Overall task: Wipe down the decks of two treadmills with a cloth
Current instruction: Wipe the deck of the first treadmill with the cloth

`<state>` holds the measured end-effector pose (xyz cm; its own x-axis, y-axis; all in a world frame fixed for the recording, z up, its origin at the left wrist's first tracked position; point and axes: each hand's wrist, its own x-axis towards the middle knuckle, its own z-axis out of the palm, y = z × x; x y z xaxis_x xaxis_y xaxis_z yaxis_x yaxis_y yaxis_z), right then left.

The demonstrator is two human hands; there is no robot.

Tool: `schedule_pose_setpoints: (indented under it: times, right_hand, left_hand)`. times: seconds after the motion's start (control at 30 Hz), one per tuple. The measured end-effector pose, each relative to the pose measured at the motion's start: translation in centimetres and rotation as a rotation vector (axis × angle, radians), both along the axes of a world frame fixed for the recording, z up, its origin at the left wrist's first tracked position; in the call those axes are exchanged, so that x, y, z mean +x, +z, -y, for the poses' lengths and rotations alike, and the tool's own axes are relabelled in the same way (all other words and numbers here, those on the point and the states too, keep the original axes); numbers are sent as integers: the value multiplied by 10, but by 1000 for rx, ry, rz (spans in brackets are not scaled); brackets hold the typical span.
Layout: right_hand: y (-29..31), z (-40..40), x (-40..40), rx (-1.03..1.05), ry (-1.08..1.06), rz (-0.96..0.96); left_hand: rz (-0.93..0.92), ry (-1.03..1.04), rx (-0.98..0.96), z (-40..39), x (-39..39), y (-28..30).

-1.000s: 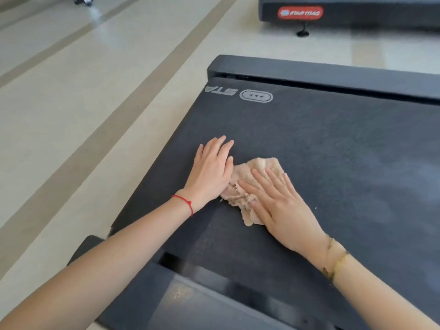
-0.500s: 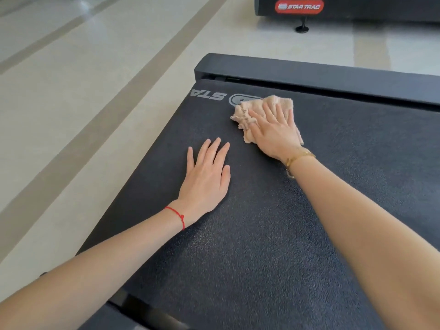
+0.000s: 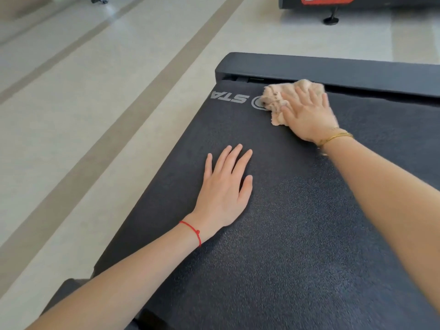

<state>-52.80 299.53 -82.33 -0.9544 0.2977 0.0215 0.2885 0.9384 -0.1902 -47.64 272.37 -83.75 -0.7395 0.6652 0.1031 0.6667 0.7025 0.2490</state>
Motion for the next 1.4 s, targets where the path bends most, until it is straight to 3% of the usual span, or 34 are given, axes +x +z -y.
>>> schedule_pose_setpoints:
  times: [0.2, 0.33, 0.5, 0.6, 0.8, 1.03, 1.13, 1.3, 1.4]
  right_hand:
    - [4, -60, 75, -7, -163, 18]
    - [3, -13, 114, -19, -88, 7]
    - [6, 67, 186, -9, 156, -38]
    - [3, 82, 212, -55, 151, 18]
    - [-4, 13, 176, -27, -93, -25]
    - [5, -73, 105, -95, -376, 107]
    - [11, -62, 83, -50, -332, 87]
    - [4, -8, 87, 14, 54, 1]
    - [-4, -21, 106, -55, 48, -12]
  left_hand:
    - [-17, 13, -1, -3, 2, 1]
    - [-20, 16, -11, -5, 3, 1]
    - [-37, 11, -36, -6, 4, 1]
    - [-21, 21, -42, -6, 5, 1]
    - [24, -15, -42, -33, 22, 5]
    - [-40, 7, -80, -59, 29, -5]
    - [-57, 5, -88, -59, 28, -7]
    - [-67, 4, -83, -58, 26, -9]
    - [-64, -8, -80, -57, 26, -9]
